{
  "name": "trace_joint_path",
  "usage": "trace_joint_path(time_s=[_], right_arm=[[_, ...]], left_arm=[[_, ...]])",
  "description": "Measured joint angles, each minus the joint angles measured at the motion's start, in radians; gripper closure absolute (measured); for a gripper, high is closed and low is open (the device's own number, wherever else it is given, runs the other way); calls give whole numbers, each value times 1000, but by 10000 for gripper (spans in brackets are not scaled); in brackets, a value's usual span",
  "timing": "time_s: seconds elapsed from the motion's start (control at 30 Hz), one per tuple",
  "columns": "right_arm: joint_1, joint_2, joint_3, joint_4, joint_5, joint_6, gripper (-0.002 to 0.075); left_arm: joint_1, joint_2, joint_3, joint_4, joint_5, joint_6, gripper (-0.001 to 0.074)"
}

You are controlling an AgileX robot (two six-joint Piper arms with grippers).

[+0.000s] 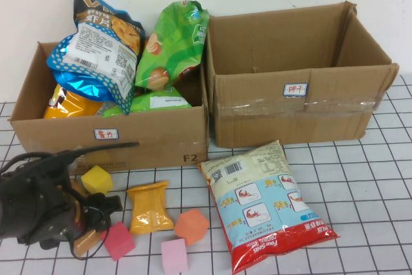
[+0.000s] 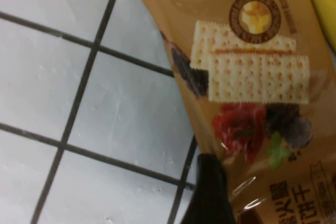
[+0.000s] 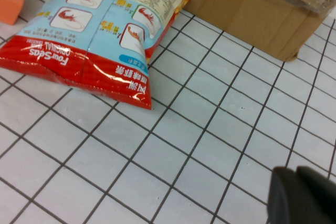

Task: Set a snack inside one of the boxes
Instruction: Pick up the biscuit, then place the biscuit in the biscuit box

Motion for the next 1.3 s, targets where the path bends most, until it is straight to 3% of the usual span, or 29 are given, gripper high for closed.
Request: trace_joint_path(time_s=[0.27,0.5,0.77,1.03,1.3], right_arm=[[0,0,0,0,0,0,727],[0,0,0,0,0,0,727],[0,0,0,0,0,0,727],[0,0,0,0,0,0,727],[0,0,0,0,0,0,727]], left_arm=[[0,-27,-1,-140,52,132,267],[0,-178,12,-233,166,246,267],[-10,-419,14,-597,217,705,267],[-135,-490,-71,-962,237,1166,267],[-235,-367,-374,-1019,277,1324,267]])
